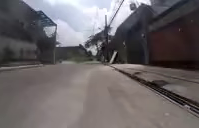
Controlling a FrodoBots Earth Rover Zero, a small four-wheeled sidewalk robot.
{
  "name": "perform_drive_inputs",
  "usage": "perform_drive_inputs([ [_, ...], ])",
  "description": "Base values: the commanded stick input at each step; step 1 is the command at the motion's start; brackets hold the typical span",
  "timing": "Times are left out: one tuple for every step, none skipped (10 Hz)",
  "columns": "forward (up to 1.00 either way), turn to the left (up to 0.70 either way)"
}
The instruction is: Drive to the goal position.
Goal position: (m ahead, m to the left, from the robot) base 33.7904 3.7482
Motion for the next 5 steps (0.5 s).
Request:
perform_drive_inputs([
  [1.00, 0.00],
  [1.00, 0.00],
  [1.00, 0.00],
  [1.00, 0.00],
  [1.00, 0.00],
])
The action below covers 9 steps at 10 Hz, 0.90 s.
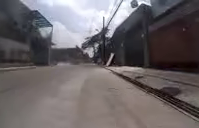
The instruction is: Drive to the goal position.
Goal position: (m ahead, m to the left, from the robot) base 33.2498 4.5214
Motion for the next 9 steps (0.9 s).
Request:
perform_drive_inputs([
  [1.00, 0.00],
  [1.00, 0.00],
  [1.00, -0.35],
  [1.00, -0.40],
  [1.00, -0.40],
  [1.00, -0.34],
  [1.00, -0.04],
  [1.00, 0.00],
  [1.00, 0.00],
])
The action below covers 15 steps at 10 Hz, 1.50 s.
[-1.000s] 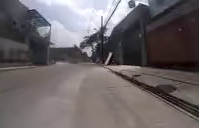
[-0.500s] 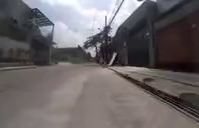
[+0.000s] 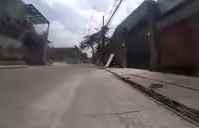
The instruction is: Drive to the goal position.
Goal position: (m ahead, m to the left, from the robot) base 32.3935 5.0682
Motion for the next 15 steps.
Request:
perform_drive_inputs([
  [1.00, 0.00],
  [1.00, 0.00],
  [1.00, 0.00],
  [1.00, 0.00],
  [1.00, 0.00],
  [1.00, 0.08],
  [1.00, 0.23],
  [1.00, 0.23],
  [1.00, 0.01],
  [1.00, 0.00],
  [1.00, 0.00],
  [1.00, 0.00],
  [1.00, 0.00],
  [1.00, 0.00],
  [1.00, 0.00],
])
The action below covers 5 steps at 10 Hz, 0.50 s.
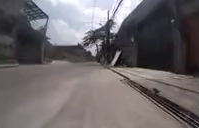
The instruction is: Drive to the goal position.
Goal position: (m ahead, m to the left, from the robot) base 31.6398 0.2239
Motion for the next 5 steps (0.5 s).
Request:
perform_drive_inputs([
  [1.00, 0.00],
  [1.00, 0.00],
  [1.00, 0.00],
  [1.00, 0.00],
  [1.00, 0.00],
])
